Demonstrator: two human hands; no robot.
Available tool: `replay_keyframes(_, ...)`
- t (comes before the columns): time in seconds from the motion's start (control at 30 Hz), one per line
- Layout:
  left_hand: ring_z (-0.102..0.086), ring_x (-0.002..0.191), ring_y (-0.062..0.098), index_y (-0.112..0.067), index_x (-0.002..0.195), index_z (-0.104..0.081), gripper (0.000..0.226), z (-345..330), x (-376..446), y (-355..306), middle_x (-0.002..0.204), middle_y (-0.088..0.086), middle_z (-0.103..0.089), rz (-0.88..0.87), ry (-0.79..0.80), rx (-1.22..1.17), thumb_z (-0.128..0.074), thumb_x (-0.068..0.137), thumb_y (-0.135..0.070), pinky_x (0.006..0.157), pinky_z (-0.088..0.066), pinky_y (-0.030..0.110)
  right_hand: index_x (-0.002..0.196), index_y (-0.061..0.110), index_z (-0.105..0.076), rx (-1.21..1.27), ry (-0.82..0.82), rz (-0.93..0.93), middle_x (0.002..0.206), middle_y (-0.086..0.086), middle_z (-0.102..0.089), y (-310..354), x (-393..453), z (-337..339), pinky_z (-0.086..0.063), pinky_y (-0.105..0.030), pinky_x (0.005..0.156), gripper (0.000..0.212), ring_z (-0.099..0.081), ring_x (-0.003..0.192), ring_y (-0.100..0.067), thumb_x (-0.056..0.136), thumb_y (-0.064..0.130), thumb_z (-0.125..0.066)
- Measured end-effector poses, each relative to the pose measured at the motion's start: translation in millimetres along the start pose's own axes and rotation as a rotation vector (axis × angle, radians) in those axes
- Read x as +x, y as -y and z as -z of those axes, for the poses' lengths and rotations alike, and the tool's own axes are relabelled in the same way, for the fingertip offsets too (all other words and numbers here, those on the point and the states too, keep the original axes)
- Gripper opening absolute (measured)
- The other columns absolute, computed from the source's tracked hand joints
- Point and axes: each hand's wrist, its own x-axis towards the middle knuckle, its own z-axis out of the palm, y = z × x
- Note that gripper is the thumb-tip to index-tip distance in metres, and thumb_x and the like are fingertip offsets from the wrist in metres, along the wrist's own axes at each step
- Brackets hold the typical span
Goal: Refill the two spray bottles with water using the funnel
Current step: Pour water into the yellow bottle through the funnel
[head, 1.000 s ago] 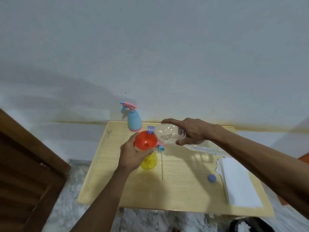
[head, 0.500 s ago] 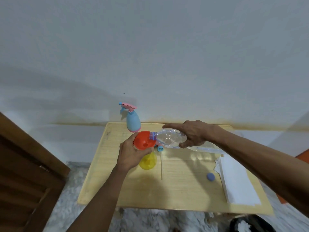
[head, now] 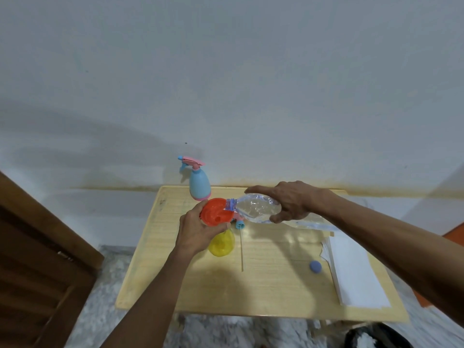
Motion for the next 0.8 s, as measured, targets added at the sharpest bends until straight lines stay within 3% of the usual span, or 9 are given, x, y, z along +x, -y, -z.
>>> replay_keyframes(0.1,-0.062,0.100,0.010,-0.027,0.134,-0.056,0.084,-0.9,0.2,2.2,0.110,-0.009,-0.066,0.004,0.006,-0.008,-0.091,0.061,-0.049,0.075,-0.045,0.014,0.150,0.053,-0.007,0.010,-0.003,-0.006,0.087,-0.002,-0.059,1.1,-1.2,0.1,-0.052,-0.039,0.071,0.089,-0.060,0.086,-0.029,0.085,0.046,-0.067)
replay_keyframes(0.4,-0.061,0.099,0.009,-0.027,0.133,-0.056,0.084,-0.6,0.7,1.4,0.110,-0.010,-0.065,0.007,0.000,0.005,-0.091,0.061,-0.048,0.072,-0.043,0.012,0.148,0.056,-0.006,0.007,-0.001,-0.015,0.100,-0.006,-0.065,0.9,-2.4,0.2,-0.052,-0.039,0.072,0.089,-0.063,0.091,-0.030,0.084,0.047,-0.067)
replay_keyframes(0.57,-0.061,0.100,0.013,-0.027,0.133,-0.056,0.082,-0.4,1.1,2.3,0.112,-0.008,-0.065,0.002,-0.003,0.011,-0.091,0.061,-0.047,0.077,-0.044,0.020,0.149,0.055,-0.006,-0.006,0.008,-0.023,0.096,-0.002,-0.065,2.9,-6.9,1.3,-0.053,-0.039,0.072,0.089,-0.062,0.090,-0.028,0.085,0.045,-0.067)
replay_keyframes(0.8,-0.062,0.097,0.010,-0.030,0.132,-0.057,0.081,-0.2,0.6,3.1,0.108,-0.010,-0.066,0.003,0.002,0.003,-0.091,0.060,-0.048,0.069,-0.042,0.010,0.151,0.052,-0.005,-0.057,0.010,-0.035,0.096,-0.003,-0.067,3.9,-6.1,-0.8,-0.056,-0.041,0.074,0.090,-0.064,0.088,-0.029,0.085,0.047,-0.066)
